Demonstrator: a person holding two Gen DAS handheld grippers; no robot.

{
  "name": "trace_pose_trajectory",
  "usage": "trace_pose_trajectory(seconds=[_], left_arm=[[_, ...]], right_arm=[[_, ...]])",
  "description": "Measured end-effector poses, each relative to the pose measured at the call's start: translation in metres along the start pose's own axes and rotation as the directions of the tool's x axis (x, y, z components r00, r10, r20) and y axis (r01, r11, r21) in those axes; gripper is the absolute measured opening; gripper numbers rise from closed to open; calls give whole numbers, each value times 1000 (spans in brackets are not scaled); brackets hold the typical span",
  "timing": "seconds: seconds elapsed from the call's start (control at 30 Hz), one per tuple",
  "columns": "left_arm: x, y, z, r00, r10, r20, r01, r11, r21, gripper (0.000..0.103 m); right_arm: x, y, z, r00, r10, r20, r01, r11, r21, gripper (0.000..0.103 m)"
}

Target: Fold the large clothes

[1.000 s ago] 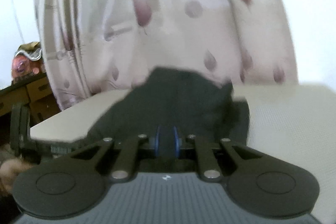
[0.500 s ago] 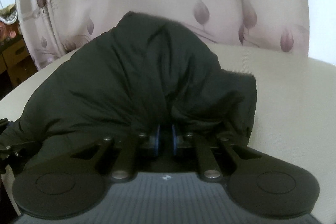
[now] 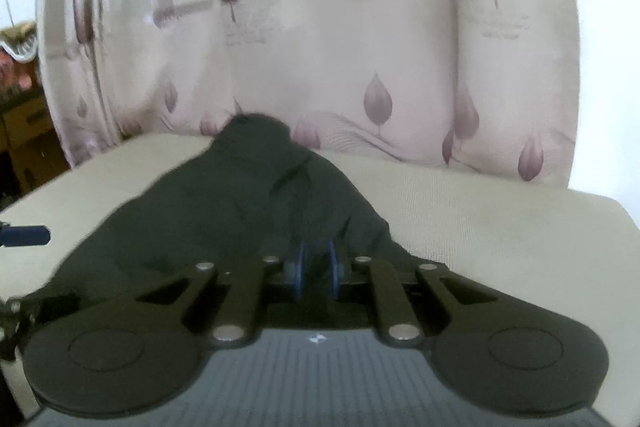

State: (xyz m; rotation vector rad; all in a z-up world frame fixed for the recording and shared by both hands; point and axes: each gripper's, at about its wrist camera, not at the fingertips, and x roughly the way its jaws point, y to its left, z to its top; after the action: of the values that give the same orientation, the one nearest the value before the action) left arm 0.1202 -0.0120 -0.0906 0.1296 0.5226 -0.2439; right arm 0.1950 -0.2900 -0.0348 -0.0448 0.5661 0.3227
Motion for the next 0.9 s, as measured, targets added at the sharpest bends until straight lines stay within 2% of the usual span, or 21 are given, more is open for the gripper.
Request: trace_pose_trajectory(seconds=[0.07,0.17,0.4,0.53,0.63,0.77,0.87,0.9], left_arm=[[8,1,-2,1000,2,-26,-3,1000,-9,103],[14,3,-2,999,-11,-48,10,999,-33,103],[20,3,-4,998,-12,-68,11,1000,-15,103],[20,3,-5,997,-5,-74,4,1000,-11,103],[21,5,-7,997,-7,-77,6,1000,-15,103],[22,5,-6,997,-6,-78,4,1000,-19,103],[21,5,-7,997,-7,-76,5,1000,-21,103],[21,5,-8,997,-6,-76,4,1000,-21,103]], right_arm=[[17,-5,2,999,-22,-39,22,1000,6,13],[47,-13,-6,987,-38,-155,45,998,41,12],[65,-13,-23,977,-40,-208,50,998,43,11],[65,-16,-29,980,-36,-194,51,996,68,11],[48,-13,-26,987,-60,-146,75,993,96,13],[-11,3,-32,998,-61,-6,61,990,124,15],[-54,31,-51,997,-64,50,60,995,83,16],[-63,39,-59,997,-56,55,52,996,67,19]])
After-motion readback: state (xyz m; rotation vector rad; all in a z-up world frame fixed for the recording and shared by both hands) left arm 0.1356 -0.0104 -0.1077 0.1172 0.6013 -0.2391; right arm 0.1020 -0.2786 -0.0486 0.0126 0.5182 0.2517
